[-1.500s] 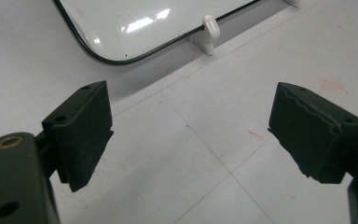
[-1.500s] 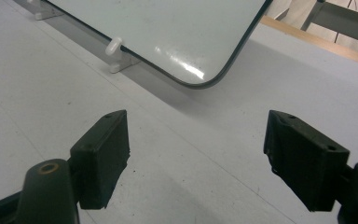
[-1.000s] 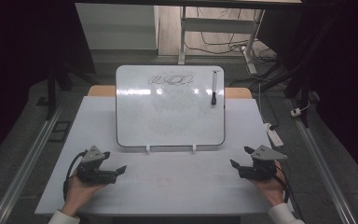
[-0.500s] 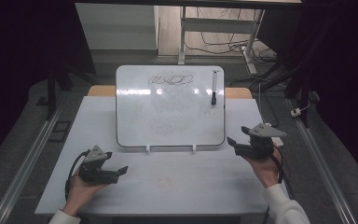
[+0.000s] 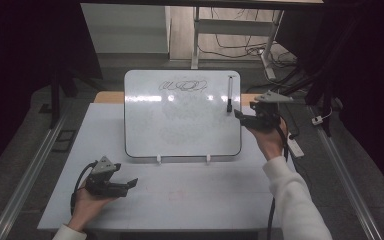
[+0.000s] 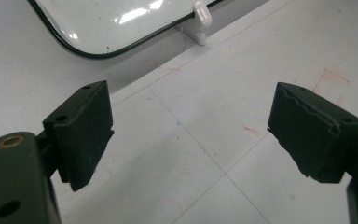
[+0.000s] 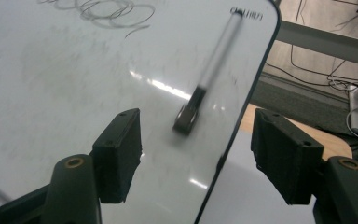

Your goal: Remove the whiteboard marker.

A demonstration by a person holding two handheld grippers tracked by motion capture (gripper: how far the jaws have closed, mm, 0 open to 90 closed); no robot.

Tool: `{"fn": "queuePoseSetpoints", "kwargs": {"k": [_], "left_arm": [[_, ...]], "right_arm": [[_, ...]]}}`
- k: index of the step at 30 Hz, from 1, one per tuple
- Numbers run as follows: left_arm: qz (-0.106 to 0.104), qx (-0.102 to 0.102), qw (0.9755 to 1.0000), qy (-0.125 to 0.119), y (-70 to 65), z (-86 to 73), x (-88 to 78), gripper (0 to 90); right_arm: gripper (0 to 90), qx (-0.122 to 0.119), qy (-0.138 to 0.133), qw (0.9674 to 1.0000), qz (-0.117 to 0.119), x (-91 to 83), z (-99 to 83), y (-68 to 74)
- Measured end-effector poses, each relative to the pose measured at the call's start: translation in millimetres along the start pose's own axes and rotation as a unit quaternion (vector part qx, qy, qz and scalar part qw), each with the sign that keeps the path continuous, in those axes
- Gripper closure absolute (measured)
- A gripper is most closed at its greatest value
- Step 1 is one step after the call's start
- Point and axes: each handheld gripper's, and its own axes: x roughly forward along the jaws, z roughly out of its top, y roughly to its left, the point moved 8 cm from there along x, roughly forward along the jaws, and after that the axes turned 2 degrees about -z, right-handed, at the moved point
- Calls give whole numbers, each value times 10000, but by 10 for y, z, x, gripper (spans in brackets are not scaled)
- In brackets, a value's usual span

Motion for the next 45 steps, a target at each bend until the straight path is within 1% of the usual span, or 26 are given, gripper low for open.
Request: {"fn": "queuePoseSetpoints", "kwargs": {"k": [3, 4, 5, 6, 7, 8, 11, 13, 14, 15, 17, 19, 21, 22, 25, 26, 27, 29, 31, 34, 36, 37, 40, 45], "left_arm": [[7, 7, 10000, -1, 3, -3, 0, 149], [13, 10, 10000, 1, 6, -4, -1, 149], [11, 7, 10000, 0, 9, -6, -1, 150], [12, 10, 10000, -1, 12, -7, -2, 150], [11, 13, 10000, -1, 13, -8, 0, 150], [8, 19, 10000, 2, 15, -10, 1, 150], [-1, 32, 10000, 0, 18, -11, 4, 150], [-2, 32, 10000, 3, 23, -13, 5, 151], [1, 30, 10000, 2, 26, -14, 5, 151], [1, 30, 10000, 1, 28, -16, 4, 151], [-1, 29, 10000, 0, 32, -18, 2, 151], [2, 32, 10000, -8, 35, -20, 3, 152], [11, 39, 10000, 4, 39, -25, 9, 152], [2, 39, 10000, 14, 40, -27, 14, 152], [7, 48, 10000, 5, 43, -28, 12, 152], [7, 48, 10000, 5, 43, -28, 12, 152], [7, 44, 10000, 4, 46, -29, 12, 152], [5, 32, 10000, 3, 51, -31, 14, 152], [5, 26, 10000, 2, 53, -32, 15, 152], [9, 30, 10000, -4, 52, -32, 15, 152], [6, 30, 10000, -3, 50, -32, 15, 152], [7, 31, 10000, -5, 49, -32, 14, 152], [13, 35, 10000, -13, 49, -32, 12, 152], [8, 25, 10000, -18, 55, -36, 9, 152]], "right_arm": [[355, 60, 79, 9999, -62, 175, 161, -26], [374, 79, 138, 9998, -143, 281, 246, -46], [381, 79, 151, 9997, -179, 328, 283, -60], [381, 79, 151, 9997, -179, 328, 283, -60], [401, 123, 151, 9995, -253, 415, 348, -81], [401, 123, 151, 9995, -253, 415, 348, -81], [431, 202, 126, 9992, -330, 529, 436, -102], [451, 180, 115, 9991, -367, 599, 492, -93], [475, 125, 122, 9990, -420, 670, 539, -78], [475, 125, 122, 9990, -420, 670, 539, -78], [494, 69, 156, 9984, -541, 736, 568, -78], [530, 120, 224, 9974, -680, 826, 573, -106], [544, 156, 251, 9970, -717, 852, 564, -116], [576, 194, 280, 9965, -766, 898, 536, -130], [628, 247, 261, 9963, -784, 934, 519, -131], [628, 247, 261, 9963, -784, 934, 519, -131], [656, 222, 226, 9961, -830, 945, 526, -130], [667, 212, 216, 9959, -856, 949, 528, -130], [684, 256, 231, 9954, -896, 962, 520, -133], [738, 349, 203, 9946, -954, 975, 513, -140], [745, 372, 198, 9945, -956, 976, 514, -138], [755, 421, 195, 9946, -932, 978, 515, -132], [798, 661, 152, 9950, -735, 990, 518, -95], [804, 638, 123, 9952, -729, 996, 521, -62]]}}
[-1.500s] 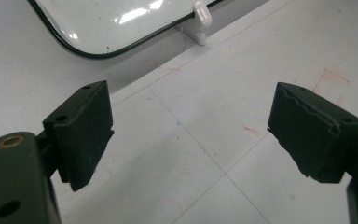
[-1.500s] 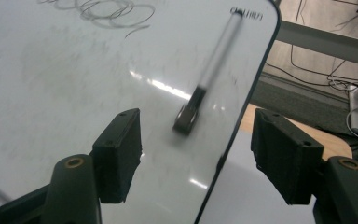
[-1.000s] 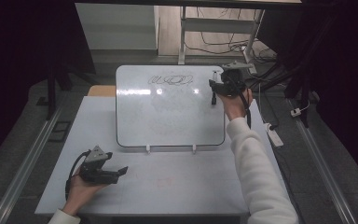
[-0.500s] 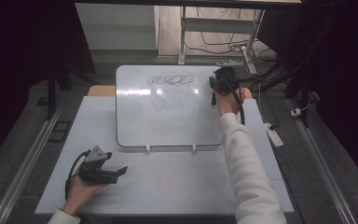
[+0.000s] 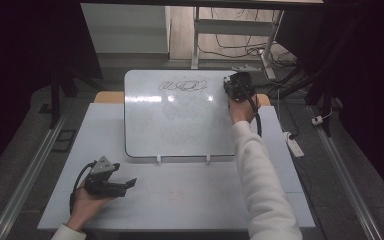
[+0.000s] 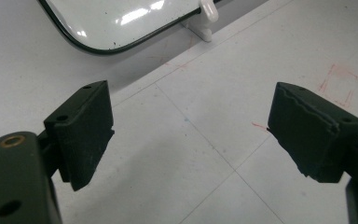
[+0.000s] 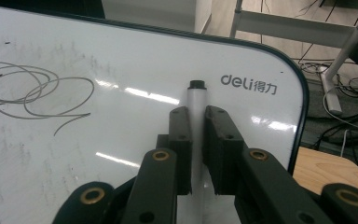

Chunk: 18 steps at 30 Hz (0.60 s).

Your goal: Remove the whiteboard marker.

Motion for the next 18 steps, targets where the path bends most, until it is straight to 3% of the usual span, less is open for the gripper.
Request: {"fn": "queuePoseSetpoints", "kwargs": {"k": [11, 18], "left_arm": [[58, -16, 9999, -99, 14, 12, -25, 159], [89, -47, 9998, -178, 22, 39, -37, 163]], "right_arm": [[807, 86, -340, 9992, 173, -159, -5, 5], [807, 308, -681, 9953, 621, -408, -120, 46]]}}
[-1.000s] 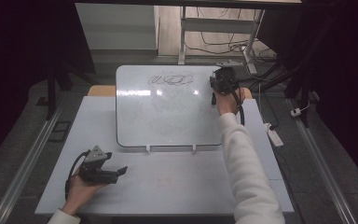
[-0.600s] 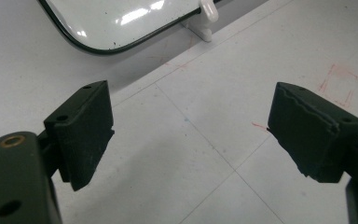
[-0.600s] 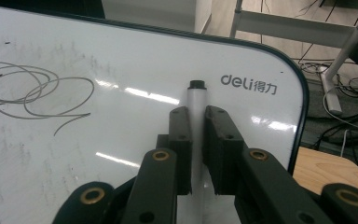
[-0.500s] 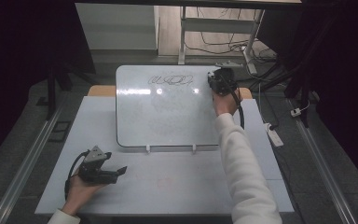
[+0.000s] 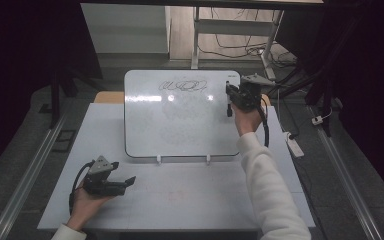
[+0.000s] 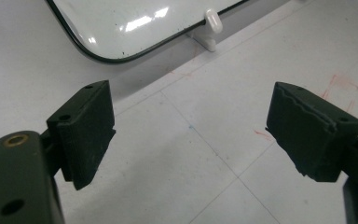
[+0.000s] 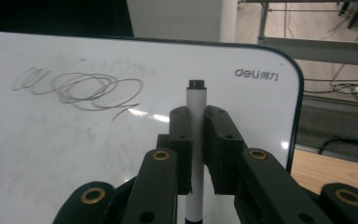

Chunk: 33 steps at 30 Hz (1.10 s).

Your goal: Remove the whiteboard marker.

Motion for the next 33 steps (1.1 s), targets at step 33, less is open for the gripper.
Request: {"fn": "queuePoseSetpoints", "kwargs": {"k": [33], "left_arm": [[-393, 455, 9962, -629, -504, 885, 97, 192]], "right_arm": [[805, -174, -348, 9856, 1644, -812, -785, 960]]}}
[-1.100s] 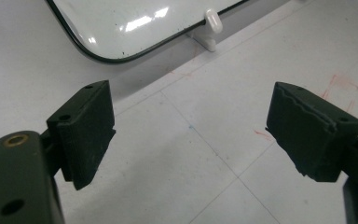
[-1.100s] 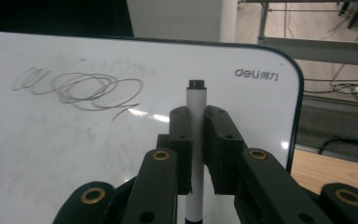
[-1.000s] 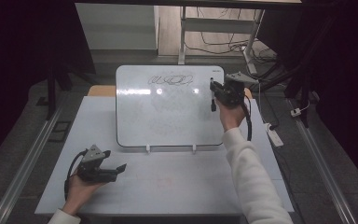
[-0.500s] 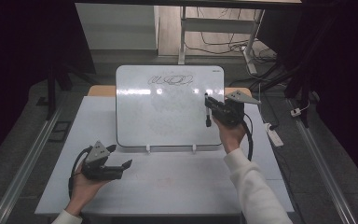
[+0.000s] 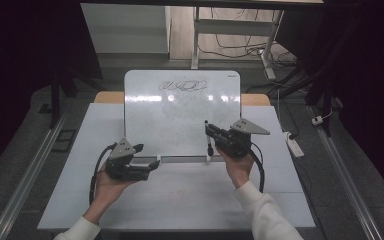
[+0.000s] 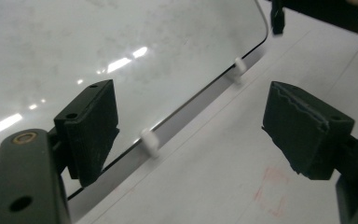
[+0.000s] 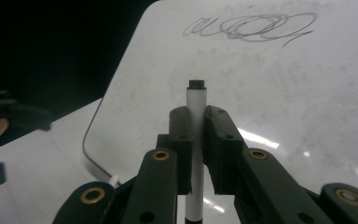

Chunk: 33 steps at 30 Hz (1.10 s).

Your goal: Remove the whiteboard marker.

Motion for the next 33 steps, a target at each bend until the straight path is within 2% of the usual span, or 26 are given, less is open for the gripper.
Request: {"fn": "queuePoseSetpoints", "kwargs": {"k": [2, 3, 4, 6, 8, 12, 19, 24, 26, 28, 29, 31, 33], "left_arm": [[-105, -16, 9999, -38, -38, 56, 50, 200], [-255, -11, 9997, -44, -87, 108, 112, 206], [-255, -11, 9997, -44, -87, 108, 112, 215], [-472, 21, 9989, -29, -175, 176, 223, 232], [-540, 35, 9985, -18, -204, 197, 262, 242], [-788, 104, 9968, 4, -320, 273, 417, 301], [-924, 106, 9957, 8, -374, 317, 502, 359], [-1033, 97, 9946, -3, -393, 325, 539, 410], [-1125, 99, 9936, -4, -408, 325, 556, 474], [-1177, 120, 9930, 10, -422, 323, 575, 496], [-1203, 132, 9927, 16, -429, 322, 585, 549], [-1260, 144, 9919, 22, -443, 322, 599, 571], [-1285, 163, 9916, 25, -451, 321, 607, 639]], "right_arm": [[805, 14, 22, 10000, 94, 1, -46, 67], [805, 32, 32, 9999, 139, 1, -66, 101], [806, 39, 30, 9998, 181, 3, -82, 132], [806, 27, 24, 9997, 247, 6, -107, 193], [806, 11, 27, 9996, 275, 10, -119, 221], [805, 172, 8, 9987, 473, 40, -183, 368], [805, 133, -37, 9981, 602, 87, -223, 550], [805, 135, -67, 9979, 626, 102, -237, 603], [805, 211, -96, 9975, 667, 106, -248, 637], [805, 203, -98, 9975, 670, 108, -254, 650], [804, 168, -105, 9976, 671, 111, -262, 675], [804, 170, -102, 9975, 676, 112, -265, 685], [804, 166, -117, 9973, 708, 114, -268, 719]]}}
